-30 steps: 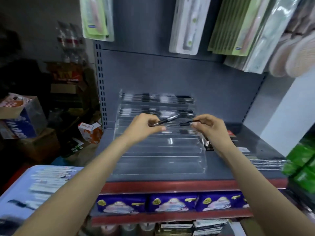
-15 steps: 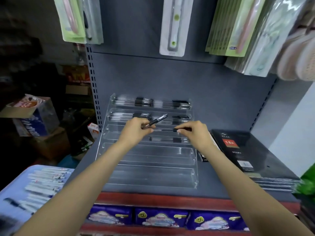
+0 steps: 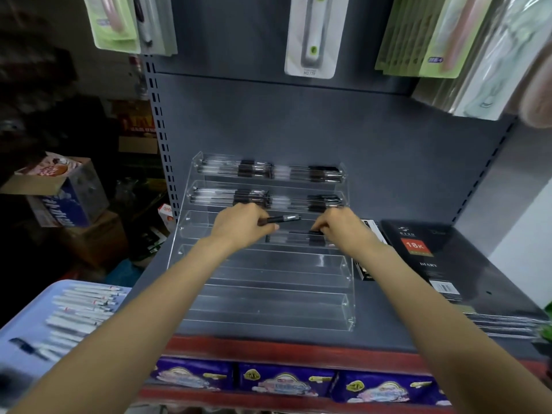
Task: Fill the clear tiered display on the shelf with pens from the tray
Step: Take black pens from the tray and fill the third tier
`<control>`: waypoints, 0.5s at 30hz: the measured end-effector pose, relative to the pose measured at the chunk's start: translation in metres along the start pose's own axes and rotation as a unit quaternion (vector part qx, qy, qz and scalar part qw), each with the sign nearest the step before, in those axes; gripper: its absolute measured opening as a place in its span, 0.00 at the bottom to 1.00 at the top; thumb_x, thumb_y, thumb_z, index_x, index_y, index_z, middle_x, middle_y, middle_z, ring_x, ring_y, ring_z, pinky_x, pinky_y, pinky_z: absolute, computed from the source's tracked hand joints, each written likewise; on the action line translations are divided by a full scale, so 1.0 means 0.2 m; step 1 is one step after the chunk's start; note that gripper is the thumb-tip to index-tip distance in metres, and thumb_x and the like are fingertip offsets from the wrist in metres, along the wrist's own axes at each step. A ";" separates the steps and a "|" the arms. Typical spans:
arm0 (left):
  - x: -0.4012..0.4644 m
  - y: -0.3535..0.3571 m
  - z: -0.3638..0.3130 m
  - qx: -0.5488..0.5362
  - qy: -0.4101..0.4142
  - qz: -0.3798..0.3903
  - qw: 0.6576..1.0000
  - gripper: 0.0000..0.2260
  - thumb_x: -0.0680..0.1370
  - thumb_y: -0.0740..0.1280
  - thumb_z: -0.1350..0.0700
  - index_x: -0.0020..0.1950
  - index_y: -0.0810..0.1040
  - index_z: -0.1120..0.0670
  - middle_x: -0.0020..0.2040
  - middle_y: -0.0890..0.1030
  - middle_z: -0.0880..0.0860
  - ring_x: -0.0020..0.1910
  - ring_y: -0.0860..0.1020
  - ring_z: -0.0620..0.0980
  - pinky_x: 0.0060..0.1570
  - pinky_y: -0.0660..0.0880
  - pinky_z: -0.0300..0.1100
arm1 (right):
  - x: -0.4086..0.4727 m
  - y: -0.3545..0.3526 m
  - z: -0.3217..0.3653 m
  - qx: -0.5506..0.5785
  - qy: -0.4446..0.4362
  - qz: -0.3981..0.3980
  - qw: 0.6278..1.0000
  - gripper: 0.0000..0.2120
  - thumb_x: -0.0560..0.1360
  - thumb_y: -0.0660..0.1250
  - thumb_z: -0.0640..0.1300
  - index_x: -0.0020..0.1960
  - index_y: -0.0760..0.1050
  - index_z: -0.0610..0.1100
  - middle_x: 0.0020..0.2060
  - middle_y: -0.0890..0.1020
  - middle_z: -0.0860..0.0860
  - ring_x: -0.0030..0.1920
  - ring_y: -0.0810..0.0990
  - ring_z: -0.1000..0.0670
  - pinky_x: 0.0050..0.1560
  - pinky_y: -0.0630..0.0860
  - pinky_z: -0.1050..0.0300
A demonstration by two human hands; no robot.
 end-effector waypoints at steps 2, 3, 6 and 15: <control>-0.01 0.00 0.01 0.019 0.011 0.002 1.000 0.17 0.77 0.61 0.40 0.40 0.79 0.52 0.28 0.72 0.48 0.31 0.72 0.47 0.30 0.64 0.40 | -0.01 0.01 -0.01 -0.011 0.006 0.014 1.000 0.20 0.75 0.55 0.31 0.56 0.80 0.46 0.56 0.81 0.44 0.53 0.81 0.42 0.55 0.78 0.48; -0.01 0.00 0.01 0.025 0.018 0.004 1.000 0.17 0.77 0.60 0.40 0.40 0.78 0.51 0.27 0.72 0.47 0.30 0.71 0.47 0.29 0.63 0.39 | -0.02 0.01 -0.01 -0.010 0.005 0.020 1.000 0.20 0.76 0.55 0.32 0.57 0.80 0.46 0.57 0.81 0.44 0.54 0.80 0.43 0.56 0.78 0.48; -0.01 -0.01 -0.02 0.030 0.035 0.001 0.999 0.18 0.77 0.59 0.39 0.39 0.77 0.51 0.28 0.72 0.47 0.30 0.70 0.46 0.28 0.62 0.39 | -0.04 0.01 0.00 0.004 0.000 0.035 0.999 0.18 0.77 0.54 0.35 0.60 0.78 0.44 0.60 0.79 0.45 0.56 0.79 0.44 0.59 0.76 0.49; 0.01 -0.04 -0.13 0.023 0.063 -0.020 0.998 0.15 0.77 0.60 0.41 0.45 0.80 0.50 0.36 0.79 0.48 0.41 0.77 0.50 0.36 0.67 0.41 | -0.14 -0.20 0.10 0.200 -0.042 -0.073 0.976 0.13 0.75 0.67 0.43 0.59 0.78 0.46 0.53 0.82 0.50 0.51 0.78 0.56 0.46 0.68 0.78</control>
Point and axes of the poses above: each hand's wrist, its own x-axis towards the middle knuckle, its own y-axis out of the palm, z = x × y, the point moved 6 cm from there along x, towards the middle knuckle
